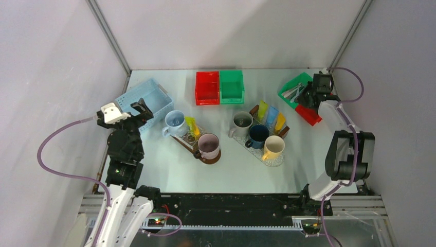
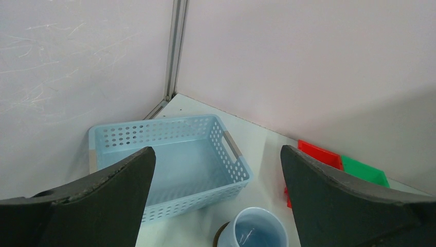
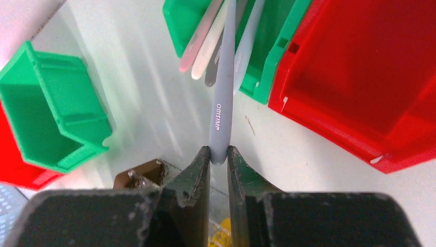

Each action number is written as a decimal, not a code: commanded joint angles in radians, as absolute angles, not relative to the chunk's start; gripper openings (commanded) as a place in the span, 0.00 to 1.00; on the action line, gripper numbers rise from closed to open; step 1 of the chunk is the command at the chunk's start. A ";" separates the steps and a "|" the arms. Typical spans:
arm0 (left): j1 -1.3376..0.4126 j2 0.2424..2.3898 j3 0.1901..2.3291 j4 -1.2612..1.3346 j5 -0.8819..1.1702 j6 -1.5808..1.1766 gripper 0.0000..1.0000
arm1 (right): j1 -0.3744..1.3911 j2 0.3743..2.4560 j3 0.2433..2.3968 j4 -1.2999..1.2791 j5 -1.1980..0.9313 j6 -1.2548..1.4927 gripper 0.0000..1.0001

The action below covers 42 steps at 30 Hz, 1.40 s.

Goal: Prepare toiletry sets of a toothbrush and toothpaste on the tray
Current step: Pick up the toothbrush from the storage box.

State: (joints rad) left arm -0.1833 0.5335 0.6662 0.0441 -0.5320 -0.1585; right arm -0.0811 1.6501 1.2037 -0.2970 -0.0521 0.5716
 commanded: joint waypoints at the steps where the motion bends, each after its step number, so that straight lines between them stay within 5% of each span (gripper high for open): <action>1: -0.174 0.525 0.662 0.093 -0.483 -0.182 0.98 | -0.082 1.506 1.161 -0.218 -0.103 0.539 0.00; 12: -0.175 0.591 0.833 -0.027 -0.200 -0.271 0.98 | -0.007 1.212 1.014 -0.027 -0.270 0.451 0.00; 24: -0.203 0.717 0.969 -0.064 0.218 -0.530 0.98 | 0.283 1.007 0.903 0.223 -0.367 0.367 0.00; 42: -0.426 0.864 0.962 0.188 0.122 -0.804 0.96 | 0.673 1.006 0.873 0.414 -0.339 0.365 0.00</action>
State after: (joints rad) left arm -0.4091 0.8478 0.9394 0.0807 0.1600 -0.7105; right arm 0.6163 1.0058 0.8700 0.3256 -0.3595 0.3843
